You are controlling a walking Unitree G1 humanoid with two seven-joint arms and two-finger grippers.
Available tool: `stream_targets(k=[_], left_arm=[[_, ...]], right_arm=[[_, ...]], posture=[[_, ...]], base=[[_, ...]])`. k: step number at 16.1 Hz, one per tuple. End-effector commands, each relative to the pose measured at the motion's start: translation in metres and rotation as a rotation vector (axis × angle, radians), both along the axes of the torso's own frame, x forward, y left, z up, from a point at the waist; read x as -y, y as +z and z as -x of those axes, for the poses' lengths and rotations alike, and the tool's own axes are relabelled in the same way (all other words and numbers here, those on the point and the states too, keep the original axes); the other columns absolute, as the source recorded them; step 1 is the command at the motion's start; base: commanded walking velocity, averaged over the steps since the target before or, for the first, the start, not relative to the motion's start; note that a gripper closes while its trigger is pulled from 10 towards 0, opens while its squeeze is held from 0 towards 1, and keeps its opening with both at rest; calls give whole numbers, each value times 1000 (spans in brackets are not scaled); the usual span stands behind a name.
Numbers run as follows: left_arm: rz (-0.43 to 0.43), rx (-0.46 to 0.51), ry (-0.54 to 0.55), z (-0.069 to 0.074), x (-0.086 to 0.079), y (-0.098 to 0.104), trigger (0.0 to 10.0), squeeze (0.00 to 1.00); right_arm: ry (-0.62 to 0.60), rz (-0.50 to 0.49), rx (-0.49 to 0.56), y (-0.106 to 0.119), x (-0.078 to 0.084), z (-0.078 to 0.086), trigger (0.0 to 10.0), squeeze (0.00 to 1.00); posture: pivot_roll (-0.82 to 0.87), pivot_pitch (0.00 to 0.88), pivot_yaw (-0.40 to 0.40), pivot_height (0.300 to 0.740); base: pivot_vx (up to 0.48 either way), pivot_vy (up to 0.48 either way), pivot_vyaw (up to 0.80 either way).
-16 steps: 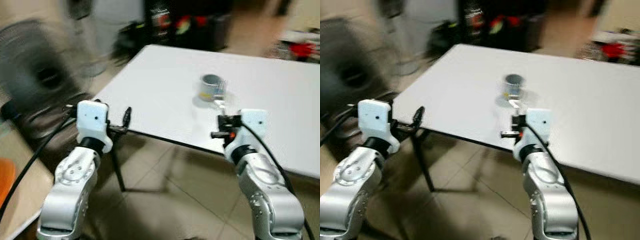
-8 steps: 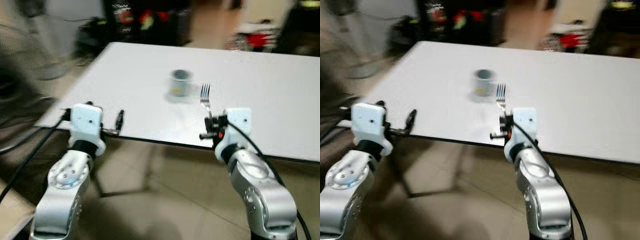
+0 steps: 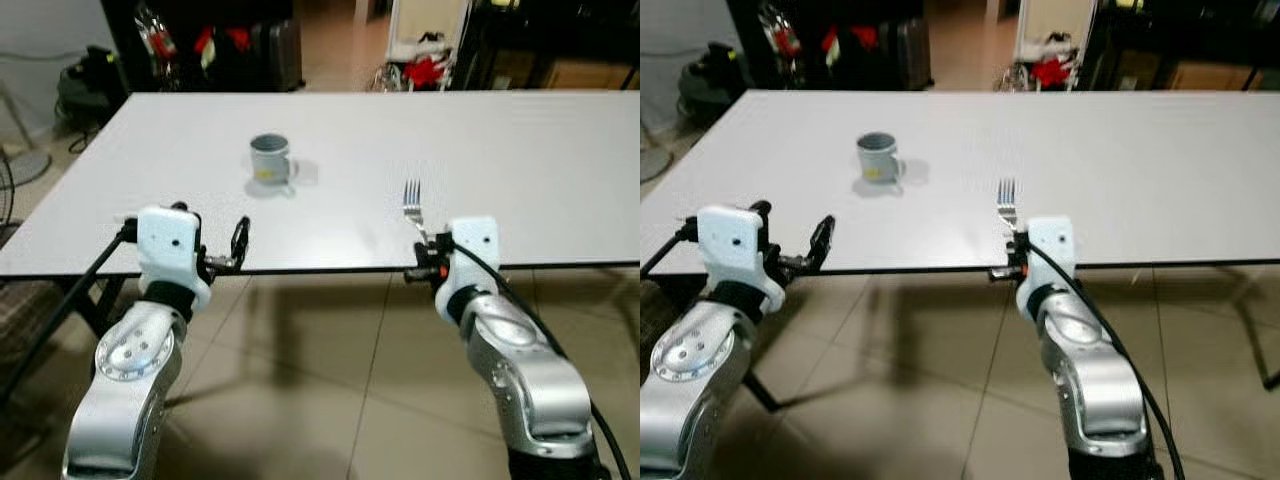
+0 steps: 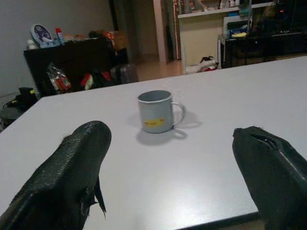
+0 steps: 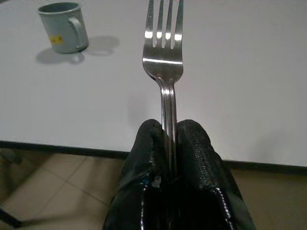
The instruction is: Setting the table
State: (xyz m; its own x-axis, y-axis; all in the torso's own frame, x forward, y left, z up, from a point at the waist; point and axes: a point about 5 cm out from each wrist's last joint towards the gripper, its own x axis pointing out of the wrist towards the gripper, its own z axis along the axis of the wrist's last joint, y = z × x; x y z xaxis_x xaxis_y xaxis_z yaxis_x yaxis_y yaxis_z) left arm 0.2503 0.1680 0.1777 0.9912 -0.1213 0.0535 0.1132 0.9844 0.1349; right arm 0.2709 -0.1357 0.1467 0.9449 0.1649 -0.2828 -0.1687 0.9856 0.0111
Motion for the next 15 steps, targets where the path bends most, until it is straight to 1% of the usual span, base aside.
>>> stream_targets(k=[1, 4, 6, 7, 8, 10, 15], left_arm=[[11, -3, 9, -1, -4, 0, 10000, 0], [45, -36, 26, 3, -7, -7, 10000, 0], [51, -56, 24, 8, -7, -12, 10000, 0], [51, -66, 15, 10, -7, -14, 10000, 0], [51, -72, 10, 11, -7, -16, 10000, 0], [32, -70, -3, 10, -10, -15, 10000, 0], [17, -64, -17, 5, -13, -13, 10000, 0]], right_arm=[[43, -12, 39, 8, -7, -5, 10000, 0], [86, 9, 68, 10, -10, -5, 10000, 0], [122, 21, 82, 10, -13, -5, 10000, 0], [159, 19, 73, 9, -17, -6, 10000, 0], [174, 26, 65, 8, -20, -7, 10000, 0], [153, -6, 65, 6, -22, -9, 10000, 0], [133, 11, 44, 1, -21, -10, 10000, 0]], posture=[[-93, 0, 24, 740], [-92, 0, 21, 740], [-91, 0, 16, 740], [-92, 0, 14, 740], [-90, 0, 13, 740], [-87, 0, 10, 740], [-96, 0, 20, 740]], base=[[259, 0, 0], [300, 0, 0], [309, 0, 0], [322, 0, 0], [322, 0, 556], [324, 0, 0], [326, 0, 0]])
